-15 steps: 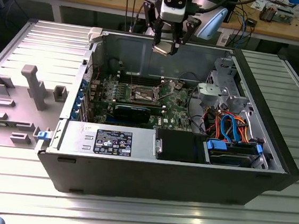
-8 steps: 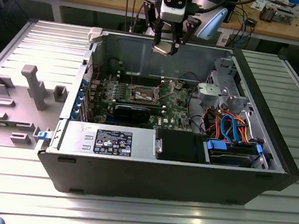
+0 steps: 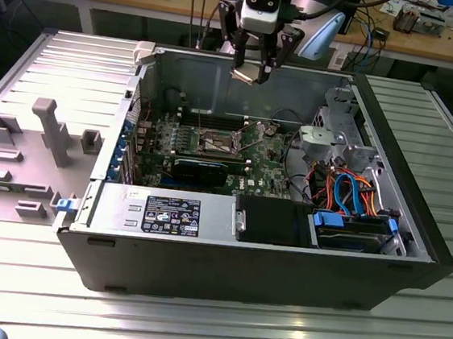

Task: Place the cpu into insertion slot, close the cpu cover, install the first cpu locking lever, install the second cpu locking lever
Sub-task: 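Place the cpu into insertion slot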

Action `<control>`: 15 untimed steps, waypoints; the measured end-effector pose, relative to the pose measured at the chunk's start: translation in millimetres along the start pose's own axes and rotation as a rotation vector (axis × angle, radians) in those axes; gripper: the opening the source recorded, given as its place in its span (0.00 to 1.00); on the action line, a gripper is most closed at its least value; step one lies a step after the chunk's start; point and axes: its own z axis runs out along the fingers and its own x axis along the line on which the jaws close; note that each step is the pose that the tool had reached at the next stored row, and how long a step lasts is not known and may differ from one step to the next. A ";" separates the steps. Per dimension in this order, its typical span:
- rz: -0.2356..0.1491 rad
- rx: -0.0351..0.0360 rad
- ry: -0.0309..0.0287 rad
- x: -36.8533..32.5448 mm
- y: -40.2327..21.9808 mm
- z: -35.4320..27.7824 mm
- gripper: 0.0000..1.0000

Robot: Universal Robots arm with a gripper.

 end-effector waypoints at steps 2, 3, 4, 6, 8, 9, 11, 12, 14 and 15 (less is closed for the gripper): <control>0.019 0.0001 -0.0010 0.0 0.0 0.1 0.54; 0.022 0.0001 -0.0011 0.0 0.0 0.1 0.54; 0.024 0.0001 -0.0013 0.0 0.0 0.1 0.54; 0.024 0.0001 -0.0013 0.0 0.0 0.1 0.54; 0.024 0.0001 -0.0013 0.0 0.0 0.1 0.54; 0.024 0.0001 -0.0013 0.0 0.0 0.1 0.54; 0.024 0.0001 -0.0013 0.0 0.0 0.1 0.54; 0.024 0.0001 -0.0013 0.0 0.0 0.1 0.54; 0.031 0.0005 -0.0020 0.1 0.1 0.2 0.54; 0.031 0.0007 -0.0021 0.2 0.2 0.1 0.54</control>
